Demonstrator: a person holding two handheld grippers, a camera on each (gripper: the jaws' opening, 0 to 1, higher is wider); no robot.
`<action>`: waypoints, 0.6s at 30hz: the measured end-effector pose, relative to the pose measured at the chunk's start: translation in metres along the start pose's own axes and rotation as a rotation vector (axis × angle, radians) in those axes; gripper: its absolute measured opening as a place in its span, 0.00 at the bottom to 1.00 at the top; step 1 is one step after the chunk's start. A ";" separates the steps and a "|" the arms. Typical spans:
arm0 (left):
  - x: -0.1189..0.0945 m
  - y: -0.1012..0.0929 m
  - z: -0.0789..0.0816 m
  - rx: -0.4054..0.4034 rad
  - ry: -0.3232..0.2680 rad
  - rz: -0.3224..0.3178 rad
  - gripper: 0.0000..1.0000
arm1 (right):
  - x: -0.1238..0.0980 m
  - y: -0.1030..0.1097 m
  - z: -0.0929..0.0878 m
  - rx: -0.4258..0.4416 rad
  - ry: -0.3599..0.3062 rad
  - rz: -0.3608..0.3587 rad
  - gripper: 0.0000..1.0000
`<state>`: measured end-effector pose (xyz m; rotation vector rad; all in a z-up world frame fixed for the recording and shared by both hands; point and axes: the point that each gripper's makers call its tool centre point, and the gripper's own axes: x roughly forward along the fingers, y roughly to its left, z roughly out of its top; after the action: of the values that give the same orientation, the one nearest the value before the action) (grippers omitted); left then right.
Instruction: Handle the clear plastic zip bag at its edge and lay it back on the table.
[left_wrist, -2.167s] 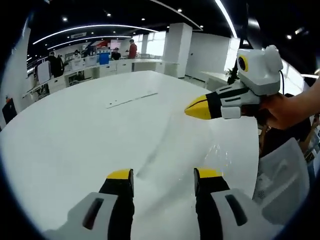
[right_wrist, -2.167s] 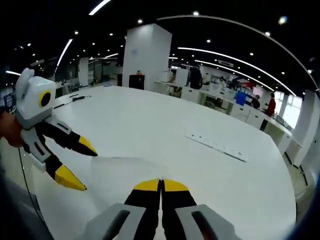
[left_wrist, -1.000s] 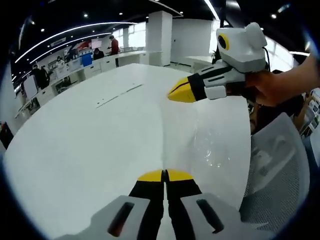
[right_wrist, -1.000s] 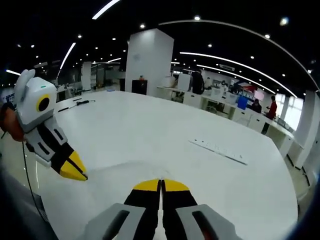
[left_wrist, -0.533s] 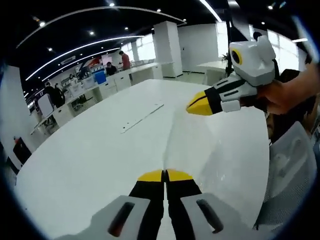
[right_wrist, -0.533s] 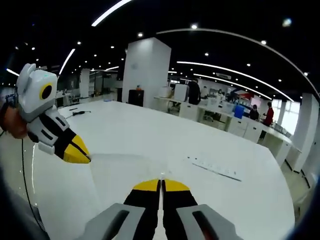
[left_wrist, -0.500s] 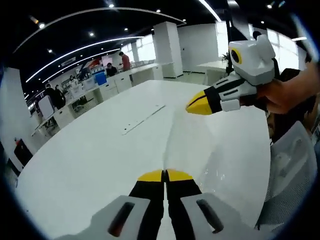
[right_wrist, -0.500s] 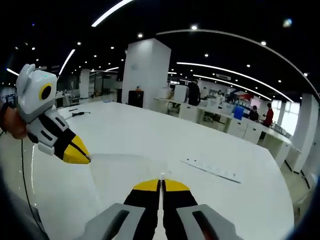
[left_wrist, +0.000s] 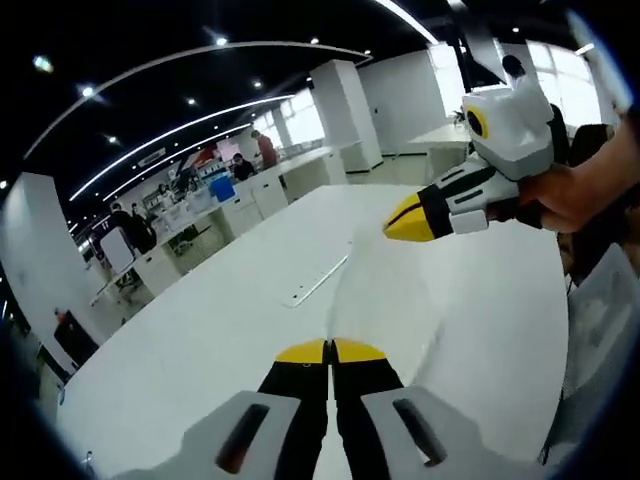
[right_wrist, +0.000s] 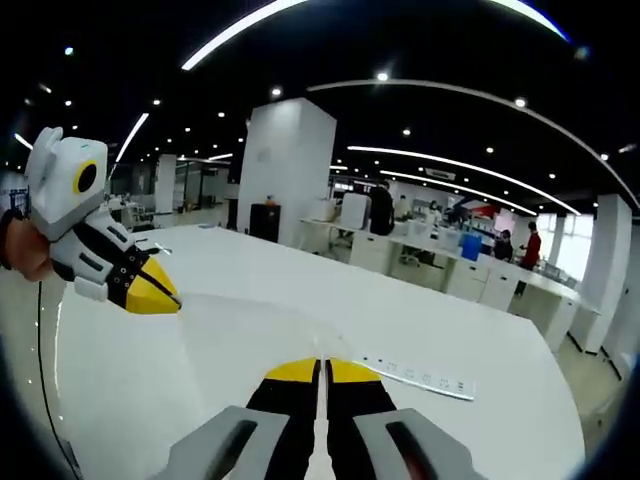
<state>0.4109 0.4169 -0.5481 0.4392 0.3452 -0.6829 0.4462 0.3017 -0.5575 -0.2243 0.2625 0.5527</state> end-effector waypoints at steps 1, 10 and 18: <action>-0.001 -0.002 0.001 0.009 0.000 0.000 0.00 | -0.001 0.000 -0.001 -0.001 -0.001 -0.001 0.00; -0.007 -0.038 -0.015 0.041 0.015 -0.050 0.00 | -0.017 0.001 -0.023 -0.001 0.015 0.002 0.00; -0.014 -0.077 -0.034 0.028 0.048 -0.109 0.00 | -0.040 0.017 -0.064 0.019 0.097 0.024 0.00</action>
<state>0.3436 0.3875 -0.5925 0.4660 0.4074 -0.7848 0.3929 0.2786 -0.6080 -0.2299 0.3645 0.5638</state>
